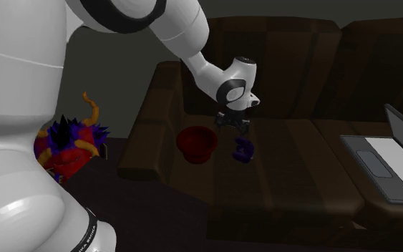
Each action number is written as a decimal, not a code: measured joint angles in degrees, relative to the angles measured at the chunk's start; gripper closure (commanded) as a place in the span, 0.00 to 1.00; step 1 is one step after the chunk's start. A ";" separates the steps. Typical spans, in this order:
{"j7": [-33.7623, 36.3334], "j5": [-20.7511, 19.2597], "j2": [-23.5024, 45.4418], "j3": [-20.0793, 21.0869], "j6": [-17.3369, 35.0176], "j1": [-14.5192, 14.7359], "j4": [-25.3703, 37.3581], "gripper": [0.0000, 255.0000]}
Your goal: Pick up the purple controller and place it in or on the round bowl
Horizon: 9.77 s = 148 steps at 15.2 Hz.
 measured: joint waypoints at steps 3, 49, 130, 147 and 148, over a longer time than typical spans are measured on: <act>-0.48 0.56 2.50 0.54 1.16 -0.51 1.39 0.00; -1.62 -6.66 18.37 -4.15 -8.12 -2.35 22.95 1.00; -19.27 -31.31 18.54 -14.53 57.98 5.23 -1.77 1.00; -20.96 -35.56 4.31 -13.99 50.89 4.56 -7.94 1.00; -21.07 -35.76 3.58 -13.93 50.50 4.48 -8.21 1.00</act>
